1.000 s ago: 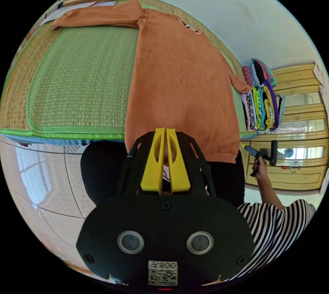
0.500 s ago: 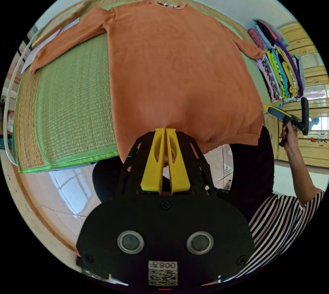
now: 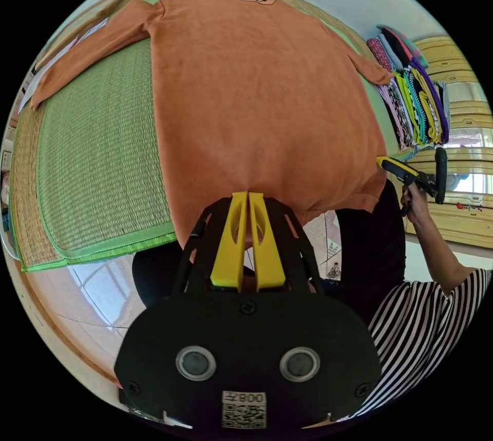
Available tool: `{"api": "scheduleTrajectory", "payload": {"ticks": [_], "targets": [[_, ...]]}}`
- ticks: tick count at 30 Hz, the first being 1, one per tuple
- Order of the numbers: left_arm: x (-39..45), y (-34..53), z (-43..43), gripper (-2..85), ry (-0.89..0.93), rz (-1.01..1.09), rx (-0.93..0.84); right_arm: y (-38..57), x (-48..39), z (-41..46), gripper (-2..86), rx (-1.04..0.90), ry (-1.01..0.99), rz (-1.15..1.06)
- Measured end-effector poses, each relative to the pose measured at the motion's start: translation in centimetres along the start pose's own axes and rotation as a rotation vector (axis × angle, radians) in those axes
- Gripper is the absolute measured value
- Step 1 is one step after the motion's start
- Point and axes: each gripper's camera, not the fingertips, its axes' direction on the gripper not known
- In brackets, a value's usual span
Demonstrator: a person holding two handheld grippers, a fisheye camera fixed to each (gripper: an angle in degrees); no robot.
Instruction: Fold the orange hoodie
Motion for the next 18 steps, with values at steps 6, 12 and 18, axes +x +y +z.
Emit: {"api": "scheduleTrajectory", "payload": {"ticks": [6, 12, 18], "targets": [[1.2, -1.9, -2.7, 0.1, 0.055, -0.052, 0.017, 1.3, 3.4, -0.8, 0.1, 0.019, -0.108, 0.059], [4.6, -5.7, -6.0, 0.2, 0.073, -0.014, 0.129, 1.9, 10.7, -3.8, 0.5, 0.224, -0.063, 0.222], [9.9, -14.1, -4.6, 0.3, 0.173, 0.094, 0.107, -3.0, 19.1, -5.9, 4.2, 0.396, 0.007, 0.358]]}}
